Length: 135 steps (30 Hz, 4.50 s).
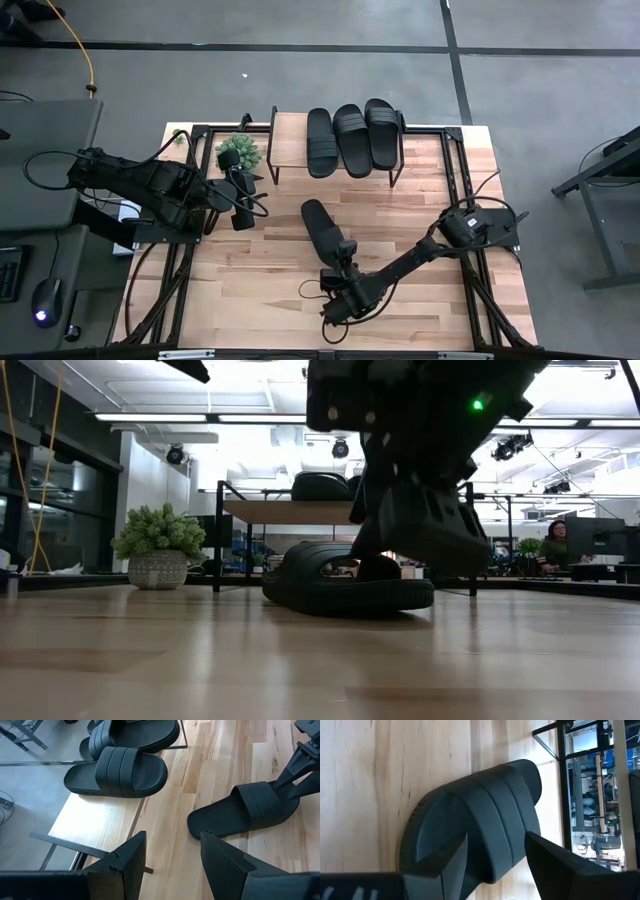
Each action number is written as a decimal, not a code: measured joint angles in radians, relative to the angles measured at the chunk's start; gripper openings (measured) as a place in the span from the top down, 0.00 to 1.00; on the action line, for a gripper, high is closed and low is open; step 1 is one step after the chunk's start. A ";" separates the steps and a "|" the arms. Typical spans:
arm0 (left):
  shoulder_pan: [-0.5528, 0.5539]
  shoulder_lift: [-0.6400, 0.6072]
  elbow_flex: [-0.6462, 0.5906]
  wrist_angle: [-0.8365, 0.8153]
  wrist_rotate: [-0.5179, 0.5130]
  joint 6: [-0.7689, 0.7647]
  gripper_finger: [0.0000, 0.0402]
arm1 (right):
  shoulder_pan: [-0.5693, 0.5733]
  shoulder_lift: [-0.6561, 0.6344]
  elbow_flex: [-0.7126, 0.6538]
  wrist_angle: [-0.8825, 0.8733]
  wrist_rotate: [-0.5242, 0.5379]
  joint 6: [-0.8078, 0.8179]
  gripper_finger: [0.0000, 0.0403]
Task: Pick and place slides into the shelf
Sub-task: Put the black slide on the shelf
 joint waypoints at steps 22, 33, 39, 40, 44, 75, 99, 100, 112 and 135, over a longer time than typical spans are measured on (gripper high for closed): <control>0.000 0.000 0.000 0.001 0.000 0.000 0.58 | -0.040 0.048 0.000 -0.034 0.063 0.039 0.53; 0.000 0.000 0.000 0.001 0.000 0.000 0.58 | -0.056 0.048 0.000 -0.040 0.088 0.056 0.53; 0.000 0.000 0.000 0.001 0.000 0.000 0.58 | -0.060 0.048 0.000 -0.040 0.088 0.061 0.59; 0.000 0.000 0.000 0.001 0.000 0.000 0.58 | -0.060 0.048 0.000 -0.040 0.088 0.061 0.61; 0.000 0.000 0.000 0.001 0.000 0.000 0.58 | -0.059 0.048 0.000 -0.040 0.074 0.060 0.74; 0.000 0.000 0.000 0.000 -0.003 0.004 0.58 | -0.065 -0.046 0.000 -0.083 0.092 0.062 1.00; 0.000 -0.045 0.001 0.000 -0.136 0.015 0.58 | -0.126 -0.171 0.196 -0.144 0.123 -0.080 1.00; 0.000 -0.053 0.001 -0.001 -0.136 0.013 0.58 | -0.129 -0.172 0.215 -0.153 0.134 -0.080 1.00; 0.000 -0.151 0.002 -0.004 -0.136 0.003 0.58 | -0.191 -0.172 0.371 -0.157 0.171 -0.213 1.00; 0.000 -0.156 0.002 -0.013 -0.135 0.003 0.58 | -0.348 -0.171 0.434 0.070 0.269 -0.529 1.00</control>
